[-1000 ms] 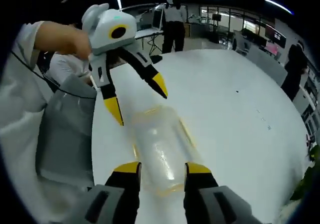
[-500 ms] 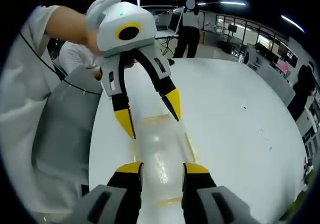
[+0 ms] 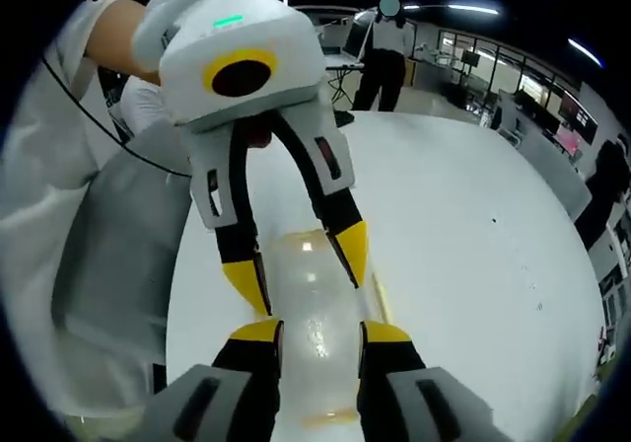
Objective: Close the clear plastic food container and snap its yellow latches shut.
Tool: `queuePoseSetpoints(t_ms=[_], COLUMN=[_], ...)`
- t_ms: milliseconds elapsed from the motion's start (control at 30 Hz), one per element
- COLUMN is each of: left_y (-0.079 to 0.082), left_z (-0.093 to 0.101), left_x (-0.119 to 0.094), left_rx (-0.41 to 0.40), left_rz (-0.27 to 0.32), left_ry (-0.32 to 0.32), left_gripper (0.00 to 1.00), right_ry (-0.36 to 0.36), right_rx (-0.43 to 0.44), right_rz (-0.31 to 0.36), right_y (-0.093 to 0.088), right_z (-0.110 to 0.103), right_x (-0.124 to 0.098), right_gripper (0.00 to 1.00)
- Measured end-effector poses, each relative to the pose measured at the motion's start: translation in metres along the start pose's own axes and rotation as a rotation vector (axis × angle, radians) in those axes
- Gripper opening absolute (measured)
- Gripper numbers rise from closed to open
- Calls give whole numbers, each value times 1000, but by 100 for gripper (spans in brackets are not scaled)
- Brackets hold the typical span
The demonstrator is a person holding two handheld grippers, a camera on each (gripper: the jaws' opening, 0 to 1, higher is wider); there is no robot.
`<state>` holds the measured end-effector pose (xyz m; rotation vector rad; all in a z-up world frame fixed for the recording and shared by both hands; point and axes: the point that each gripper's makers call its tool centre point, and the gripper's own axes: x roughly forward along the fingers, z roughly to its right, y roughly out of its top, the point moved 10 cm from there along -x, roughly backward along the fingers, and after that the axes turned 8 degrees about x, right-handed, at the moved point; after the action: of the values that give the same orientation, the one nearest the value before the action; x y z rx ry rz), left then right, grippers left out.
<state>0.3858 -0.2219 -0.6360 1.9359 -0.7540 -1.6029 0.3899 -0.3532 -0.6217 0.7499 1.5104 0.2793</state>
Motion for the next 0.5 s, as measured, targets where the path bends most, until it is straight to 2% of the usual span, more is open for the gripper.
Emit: queuePoseSetpoints(t_ms=[267, 367, 500], left_y=[-4, -3, -1], left_z=[1, 6, 15], left_x=[4, 4, 3], left_rx=[10, -3, 29], left_rz=[-38, -20, -11], left_ry=[-8, -33, -48], left_gripper=[40, 44, 47], right_ry=[4, 6, 14], right_rx=[1, 12, 18], right_rz=[-19, -13, -8], right_y=[-2, -3, -2], right_z=[5, 7, 7], right_x=[5, 9, 13], right_gripper=[26, 26, 26])
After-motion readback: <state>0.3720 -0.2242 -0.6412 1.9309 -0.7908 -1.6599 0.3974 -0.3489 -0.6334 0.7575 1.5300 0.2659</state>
